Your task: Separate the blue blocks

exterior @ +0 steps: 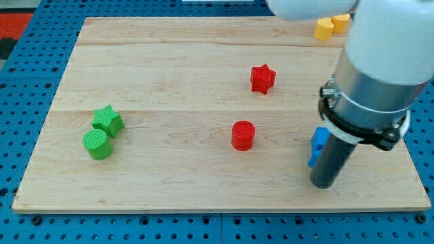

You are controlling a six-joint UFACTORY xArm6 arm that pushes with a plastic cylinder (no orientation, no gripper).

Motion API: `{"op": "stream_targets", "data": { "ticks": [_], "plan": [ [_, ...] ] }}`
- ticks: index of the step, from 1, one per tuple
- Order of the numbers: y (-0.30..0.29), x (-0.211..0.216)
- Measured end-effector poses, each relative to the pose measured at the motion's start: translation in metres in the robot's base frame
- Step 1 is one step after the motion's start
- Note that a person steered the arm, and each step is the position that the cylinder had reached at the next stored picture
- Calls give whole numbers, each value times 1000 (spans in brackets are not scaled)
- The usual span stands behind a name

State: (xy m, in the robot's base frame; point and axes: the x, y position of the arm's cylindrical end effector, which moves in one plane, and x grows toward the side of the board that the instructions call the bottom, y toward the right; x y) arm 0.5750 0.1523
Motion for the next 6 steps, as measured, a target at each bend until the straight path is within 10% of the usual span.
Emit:
{"op": "stream_targets", "data": {
  "ticks": [6],
  "plan": [
    [4, -140]
  ]
}}
